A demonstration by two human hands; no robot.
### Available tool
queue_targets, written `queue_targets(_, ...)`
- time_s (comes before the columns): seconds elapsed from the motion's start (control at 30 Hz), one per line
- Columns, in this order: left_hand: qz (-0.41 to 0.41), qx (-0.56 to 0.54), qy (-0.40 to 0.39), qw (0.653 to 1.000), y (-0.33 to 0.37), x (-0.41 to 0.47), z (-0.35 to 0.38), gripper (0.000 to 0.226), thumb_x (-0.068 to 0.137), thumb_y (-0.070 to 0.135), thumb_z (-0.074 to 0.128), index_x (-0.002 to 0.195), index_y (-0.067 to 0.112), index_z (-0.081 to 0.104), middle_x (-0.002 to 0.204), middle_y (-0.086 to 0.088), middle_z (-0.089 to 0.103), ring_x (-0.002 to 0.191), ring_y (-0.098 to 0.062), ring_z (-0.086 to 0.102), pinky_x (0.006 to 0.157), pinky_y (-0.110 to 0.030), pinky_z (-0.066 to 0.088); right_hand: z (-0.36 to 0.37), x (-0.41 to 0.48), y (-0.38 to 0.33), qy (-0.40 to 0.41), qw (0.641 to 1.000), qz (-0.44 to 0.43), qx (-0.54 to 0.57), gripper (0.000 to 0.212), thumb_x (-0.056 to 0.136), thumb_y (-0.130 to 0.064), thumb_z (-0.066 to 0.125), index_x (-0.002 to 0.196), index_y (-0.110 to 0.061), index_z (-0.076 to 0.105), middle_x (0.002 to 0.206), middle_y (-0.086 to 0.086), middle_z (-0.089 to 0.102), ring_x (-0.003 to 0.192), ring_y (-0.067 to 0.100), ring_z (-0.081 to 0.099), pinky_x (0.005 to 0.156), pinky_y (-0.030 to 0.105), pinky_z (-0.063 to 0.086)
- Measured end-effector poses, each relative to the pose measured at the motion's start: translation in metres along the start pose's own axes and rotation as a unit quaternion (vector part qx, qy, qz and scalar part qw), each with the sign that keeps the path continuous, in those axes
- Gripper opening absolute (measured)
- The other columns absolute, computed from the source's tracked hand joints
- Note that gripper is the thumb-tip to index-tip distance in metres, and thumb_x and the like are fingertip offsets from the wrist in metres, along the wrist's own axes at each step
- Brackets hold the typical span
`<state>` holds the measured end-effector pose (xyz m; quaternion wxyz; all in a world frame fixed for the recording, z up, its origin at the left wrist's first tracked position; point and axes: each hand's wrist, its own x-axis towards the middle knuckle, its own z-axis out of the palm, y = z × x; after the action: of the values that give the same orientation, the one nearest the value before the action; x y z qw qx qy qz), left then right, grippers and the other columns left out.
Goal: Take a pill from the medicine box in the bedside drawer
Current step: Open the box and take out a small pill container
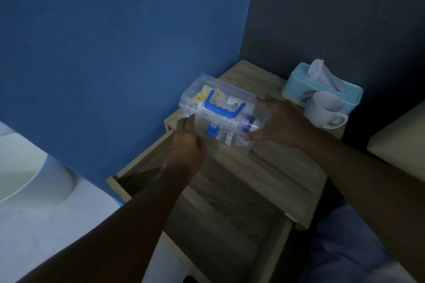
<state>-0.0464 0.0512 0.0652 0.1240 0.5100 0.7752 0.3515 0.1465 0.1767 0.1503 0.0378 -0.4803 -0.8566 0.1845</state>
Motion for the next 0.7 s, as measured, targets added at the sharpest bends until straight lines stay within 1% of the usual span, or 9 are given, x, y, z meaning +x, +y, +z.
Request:
queue_targets(0.07,0.025,0.016,0.023,0.999,-0.002,0.006,-0.007,0.065,0.087,0.001,0.05,0.149,0.009,0.032,0.149,-0.014,0.036,0.133,-0.027,0.043,0.103,-0.03,0.038,-0.012,0.0,0.001,0.028,0.997,-0.025,0.06,0.092,0.061,-0.049,0.088,0.142,-0.027,0.051,0.131,-0.006,0.062,0.102,0.003,0.062,0.083,0.011,0.047)
queue_targets(0.13,0.062,0.051,0.011,0.997,-0.003,0.015,-0.014,0.071,0.084,-0.001,0.049,0.151,0.008,0.028,0.157,-0.015,0.028,0.143,-0.03,0.032,0.116,-0.038,0.033,-0.029,0.007,0.005,0.061,0.99,-0.025,0.122,0.07,0.065,-0.038,0.089,0.13,-0.029,0.063,0.108,-0.018,0.068,0.087,-0.009,0.061,0.071,0.0,0.04)
queue_targets(0.3,0.1,0.162,-0.117,0.975,-0.004,0.036,-0.015,0.077,0.088,0.001,0.046,0.155,0.003,0.008,0.165,-0.015,0.001,0.154,-0.027,-0.001,0.125,-0.038,0.009,-0.064,0.037,0.02,0.142,0.955,0.017,0.259,0.043,0.075,-0.027,0.085,0.116,-0.022,0.073,0.091,-0.019,0.071,0.074,-0.018,0.064,0.066,0.002,0.048)
queue_targets(0.37,0.101,0.18,-0.127,0.97,-0.005,0.038,-0.011,0.08,0.088,-0.001,0.046,0.155,0.003,0.003,0.165,-0.014,-0.004,0.154,-0.026,-0.005,0.125,-0.036,0.006,-0.059,0.05,0.029,0.202,0.922,0.057,0.327,0.041,0.081,-0.03,0.08,0.119,-0.019,0.072,0.102,-0.007,0.075,0.09,-0.005,0.069,0.085,0.017,0.056)
queue_targets(0.43,0.108,0.195,-0.117,0.968,-0.009,0.038,-0.009,0.082,0.086,-0.004,0.045,0.156,0.004,0.002,0.166,-0.014,-0.004,0.154,-0.026,-0.006,0.125,-0.034,0.002,-0.043,0.061,0.035,0.272,0.897,0.098,0.336,0.035,0.091,-0.03,0.068,0.123,-0.016,0.07,0.118,0.004,0.073,0.109,0.012,0.067,0.1,0.032,0.052)
queue_targets(0.47,0.122,0.213,-0.112,0.963,-0.011,0.037,-0.009,0.082,0.085,-0.004,0.044,0.156,0.004,0.001,0.166,-0.014,-0.004,0.154,-0.026,-0.006,0.125,-0.033,0.0,-0.033,0.064,0.037,0.303,0.895,0.105,0.311,0.028,0.096,-0.027,0.061,0.118,-0.013,0.072,0.117,0.006,0.072,0.109,0.013,0.065,0.099,0.025,0.051)
queue_targets(0.53,0.157,0.256,-0.101,0.948,-0.018,0.037,-0.009,0.081,0.084,-0.002,0.038,0.156,0.003,0.001,0.165,-0.015,-0.003,0.154,-0.027,-0.006,0.126,-0.034,0.001,-0.012,0.064,0.033,0.357,0.891,0.106,0.26,0.025,0.1,-0.017,0.051,0.083,-0.007,0.066,0.086,0.009,0.066,0.087,0.013,0.058,0.069,0.006,0.041)
queue_targets(0.6,0.177,0.281,-0.098,0.938,-0.022,0.038,-0.009,0.081,0.082,0.0,0.033,0.156,0.003,-0.001,0.165,-0.016,-0.002,0.153,-0.028,-0.006,0.126,-0.035,0.004,0.004,0.065,0.032,0.349,0.893,0.121,0.257,0.027,0.096,-0.003,0.048,0.07,-0.012,0.05,0.076,0.011,0.05,0.079,0.013,0.045,0.058,0.02,0.029)
queue_targets(0.7,0.174,0.289,-0.1,0.936,-0.024,0.039,-0.007,0.082,0.081,0.002,0.03,0.156,0.004,-0.004,0.165,-0.016,-0.003,0.153,-0.029,-0.006,0.126,-0.038,0.007,0.019,0.071,0.037,0.265,0.919,0.195,0.218,0.037,0.092,0.004,0.045,0.061,-0.017,0.044,0.073,0.006,0.054,0.078,0.015,0.047,0.056,0.016,0.034)
